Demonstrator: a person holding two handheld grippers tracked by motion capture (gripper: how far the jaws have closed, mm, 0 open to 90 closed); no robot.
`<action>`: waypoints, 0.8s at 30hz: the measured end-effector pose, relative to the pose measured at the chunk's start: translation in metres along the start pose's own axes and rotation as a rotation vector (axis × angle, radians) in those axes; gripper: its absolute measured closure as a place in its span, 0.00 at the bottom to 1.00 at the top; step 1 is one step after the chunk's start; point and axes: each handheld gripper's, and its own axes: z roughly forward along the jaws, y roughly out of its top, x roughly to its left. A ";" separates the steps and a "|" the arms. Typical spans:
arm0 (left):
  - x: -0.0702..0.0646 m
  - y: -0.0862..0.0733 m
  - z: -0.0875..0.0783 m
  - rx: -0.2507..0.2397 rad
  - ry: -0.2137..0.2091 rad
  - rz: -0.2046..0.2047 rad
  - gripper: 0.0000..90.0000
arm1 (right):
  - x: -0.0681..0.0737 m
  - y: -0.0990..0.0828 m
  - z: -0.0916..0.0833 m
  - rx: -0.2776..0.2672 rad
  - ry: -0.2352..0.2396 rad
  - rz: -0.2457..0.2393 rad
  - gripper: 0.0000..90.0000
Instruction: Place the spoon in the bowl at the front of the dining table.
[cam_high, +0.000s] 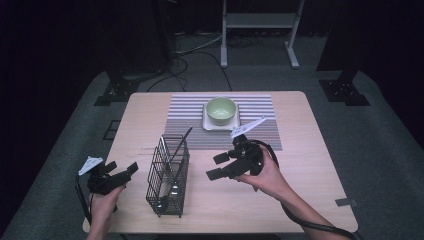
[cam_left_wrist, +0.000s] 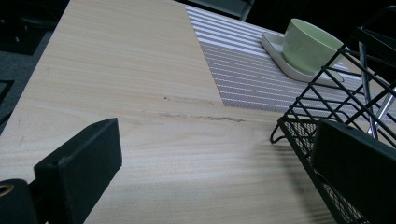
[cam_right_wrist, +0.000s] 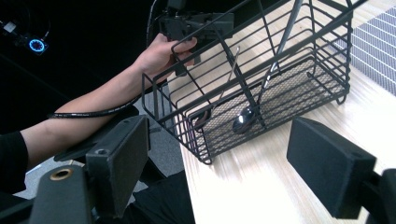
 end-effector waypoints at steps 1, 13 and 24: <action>0.000 0.000 0.000 0.000 0.000 0.000 0.01 | 0.000 0.000 0.000 0.000 0.000 0.000 0.22; 0.000 0.000 -0.001 0.002 0.001 0.000 0.01 | 0.004 0.017 0.011 0.019 0.008 -0.013 0.22; 0.000 0.000 -0.001 0.001 0.001 0.001 0.01 | 0.005 0.026 0.023 0.046 0.014 -0.018 0.22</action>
